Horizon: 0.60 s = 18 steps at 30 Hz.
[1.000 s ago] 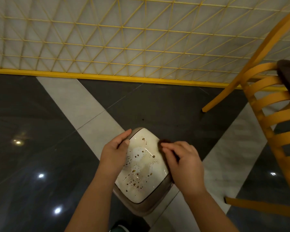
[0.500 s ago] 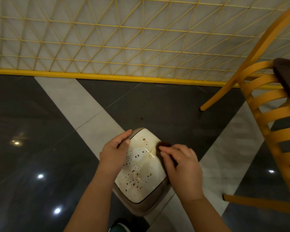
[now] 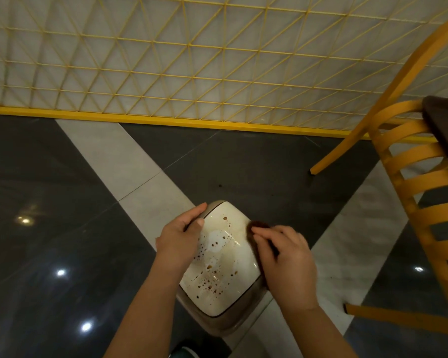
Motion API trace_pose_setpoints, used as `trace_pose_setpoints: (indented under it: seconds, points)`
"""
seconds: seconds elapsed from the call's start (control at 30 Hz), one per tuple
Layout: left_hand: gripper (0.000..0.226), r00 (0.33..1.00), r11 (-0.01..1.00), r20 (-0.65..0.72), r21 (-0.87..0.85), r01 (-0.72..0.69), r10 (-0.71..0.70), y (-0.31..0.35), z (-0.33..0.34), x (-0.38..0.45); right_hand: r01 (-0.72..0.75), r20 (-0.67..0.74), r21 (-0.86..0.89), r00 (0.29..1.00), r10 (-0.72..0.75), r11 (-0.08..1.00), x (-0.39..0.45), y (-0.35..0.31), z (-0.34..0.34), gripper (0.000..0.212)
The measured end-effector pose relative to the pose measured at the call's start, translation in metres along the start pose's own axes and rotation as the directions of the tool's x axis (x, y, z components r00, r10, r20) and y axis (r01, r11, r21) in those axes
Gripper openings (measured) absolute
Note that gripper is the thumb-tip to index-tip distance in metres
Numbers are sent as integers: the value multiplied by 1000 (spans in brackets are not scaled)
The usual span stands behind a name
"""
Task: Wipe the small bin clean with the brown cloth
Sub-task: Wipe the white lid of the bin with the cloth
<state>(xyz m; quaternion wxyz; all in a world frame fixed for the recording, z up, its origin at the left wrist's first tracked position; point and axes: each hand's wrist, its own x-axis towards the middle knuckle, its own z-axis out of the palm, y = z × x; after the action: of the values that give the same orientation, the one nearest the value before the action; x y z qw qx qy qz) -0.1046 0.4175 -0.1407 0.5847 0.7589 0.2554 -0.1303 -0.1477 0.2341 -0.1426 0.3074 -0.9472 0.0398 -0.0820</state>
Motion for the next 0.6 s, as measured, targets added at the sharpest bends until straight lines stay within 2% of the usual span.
trace_pose_setpoints:
  seconds: [0.1,0.17,0.27,0.33,0.53,0.6]
  points:
    - [30,1000,1000,1,18,2,-2,2,-1,-1,-108,0,15,994,108,994,-16,15,-6,22]
    - [30,1000,1000,5,24,-1,1,2,-1,-1,-23,-33,-25,999,23,999,-28,13,-9,21]
    - [29,1000,1000,7,10,-6,6,1,0,0,200,-12,-83,979,-202,976,-28,-2,-1,23]
    - [31,1000,1000,3,9,-20,19,0,-1,0,237,20,-120,971,-237,964,-16,-10,3,19]
    - [32,1000,1000,9,16,-10,10,-1,-1,0,-85,-36,26,996,86,996,-14,8,-1,21]
    - [30,1000,1000,2,24,-8,8,-1,-1,0,-81,-56,14,995,81,997,-26,12,-4,24]
